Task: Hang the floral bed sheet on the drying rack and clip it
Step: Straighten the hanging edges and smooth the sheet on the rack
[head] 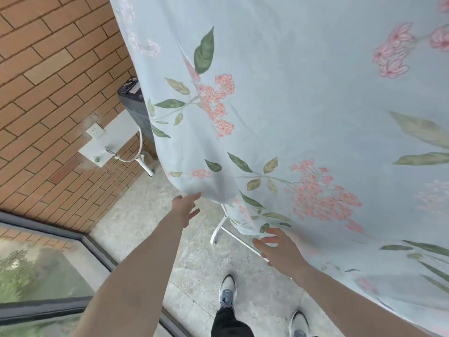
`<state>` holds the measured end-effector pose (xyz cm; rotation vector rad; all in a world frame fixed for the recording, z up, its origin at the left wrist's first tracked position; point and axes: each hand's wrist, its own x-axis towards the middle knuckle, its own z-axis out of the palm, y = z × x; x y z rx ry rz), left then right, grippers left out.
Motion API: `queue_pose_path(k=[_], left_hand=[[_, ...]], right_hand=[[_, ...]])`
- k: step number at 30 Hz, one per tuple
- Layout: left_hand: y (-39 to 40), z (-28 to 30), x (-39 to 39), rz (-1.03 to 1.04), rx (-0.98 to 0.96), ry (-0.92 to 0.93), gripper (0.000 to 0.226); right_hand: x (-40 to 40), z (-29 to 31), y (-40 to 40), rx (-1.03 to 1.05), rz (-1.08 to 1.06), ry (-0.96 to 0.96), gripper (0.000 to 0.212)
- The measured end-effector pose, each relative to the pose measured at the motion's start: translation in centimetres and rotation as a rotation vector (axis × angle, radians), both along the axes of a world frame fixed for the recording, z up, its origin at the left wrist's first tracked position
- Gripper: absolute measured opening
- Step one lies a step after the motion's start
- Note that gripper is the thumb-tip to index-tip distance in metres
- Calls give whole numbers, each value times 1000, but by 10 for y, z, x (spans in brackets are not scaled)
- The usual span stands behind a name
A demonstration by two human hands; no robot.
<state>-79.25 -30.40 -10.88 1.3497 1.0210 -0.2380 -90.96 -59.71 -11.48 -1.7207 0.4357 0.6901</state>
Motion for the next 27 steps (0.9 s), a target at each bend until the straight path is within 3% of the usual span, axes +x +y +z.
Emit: queue_pose_path(k=[4, 8, 12, 13, 16, 19, 21, 23, 25, 27], left_hand=[[27, -18, 30, -34, -89, 11, 97], [50, -28, 49, -142, -144, -37, 62], [63, -17, 38, -202, -66, -118, 76], [66, -9, 34, -209, 5, -161, 68], [77, 23, 23, -100, 184, -345, 13], [73, 50, 18, -208, 288, -432, 9], [58, 64, 10, -349, 311, -471, 10], [42, 72, 2, -469, 256, -467, 16], [31, 81, -3, -603, 98, -472, 18], [34, 80, -9, -720, -10, -509, 21]], right_hand=[[19, -2, 32, -12, -96, 42, 59], [41, -17, 66, -151, -310, 36, 89], [55, -36, 77, -315, -581, -2, 96], [57, -37, 75, -351, -615, -9, 94], [61, -37, 74, -368, -698, 20, 78], [52, -21, 103, -335, -424, 44, 73], [40, -9, 142, -310, -65, -130, 87], [37, 5, 182, -335, 124, -325, 99], [48, 15, 209, -336, 57, -439, 78], [58, 25, 216, -307, -131, -456, 17]])
